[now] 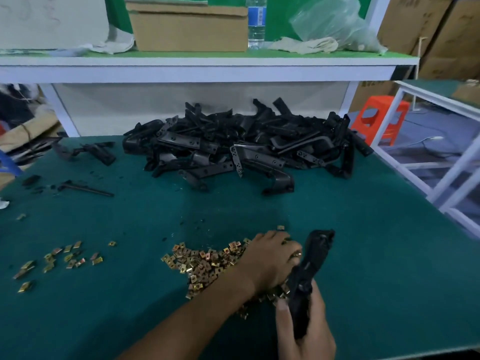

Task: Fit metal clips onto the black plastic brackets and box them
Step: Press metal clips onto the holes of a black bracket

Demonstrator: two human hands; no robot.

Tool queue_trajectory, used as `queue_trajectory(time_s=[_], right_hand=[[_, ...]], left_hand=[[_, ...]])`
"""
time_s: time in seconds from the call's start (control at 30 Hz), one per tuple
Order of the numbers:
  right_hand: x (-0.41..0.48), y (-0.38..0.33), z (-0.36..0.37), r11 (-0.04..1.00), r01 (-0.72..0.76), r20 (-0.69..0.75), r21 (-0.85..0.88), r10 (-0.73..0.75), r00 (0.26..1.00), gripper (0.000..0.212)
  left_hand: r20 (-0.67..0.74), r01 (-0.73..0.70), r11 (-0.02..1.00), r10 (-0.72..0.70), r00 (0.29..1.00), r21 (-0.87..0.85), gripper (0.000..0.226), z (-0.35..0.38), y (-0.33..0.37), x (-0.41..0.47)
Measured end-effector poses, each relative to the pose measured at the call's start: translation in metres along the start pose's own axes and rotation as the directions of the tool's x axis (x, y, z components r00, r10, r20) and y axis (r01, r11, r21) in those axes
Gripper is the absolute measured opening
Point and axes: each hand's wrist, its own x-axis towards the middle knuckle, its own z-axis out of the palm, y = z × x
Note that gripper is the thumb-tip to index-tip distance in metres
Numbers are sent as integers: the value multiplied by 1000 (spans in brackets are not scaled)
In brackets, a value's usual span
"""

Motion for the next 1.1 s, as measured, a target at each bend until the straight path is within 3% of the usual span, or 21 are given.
queue_trajectory(time_s=[0.13,0.23,0.47,0.57,0.7,0.93,1.1], right_hand=[[-2,-19,-6,999,-4,54,-36,5,999,55],[-5,-25,-7,999,7,83,-32,-5,997,68],[-6,-30,-7,997,28,104,-78,-20,994,67],[-6,-29,-7,990,29,127,-140,-11,992,65],[-7,-26,-6,980,77,129,-186,-53,990,68],[-5,-31,-5,986,102,191,-128,-77,979,67],[0,-34,0,997,16,278,-80,7,960,59]], left_hand=[[-37,131,990,-133,990,-55,27,-12,-30,-26],[-93,213,960,-232,968,-181,20,-20,-47,-35],[-194,296,848,-411,890,-440,27,-30,-65,-44],[-161,277,739,-461,873,-614,23,-36,-70,-51],[-86,193,478,-502,860,-857,8,-45,-71,-70],[-93,221,433,-595,798,-874,5,-51,-77,-106],[-17,182,244,-639,769,-953,11,-46,-85,-131]])
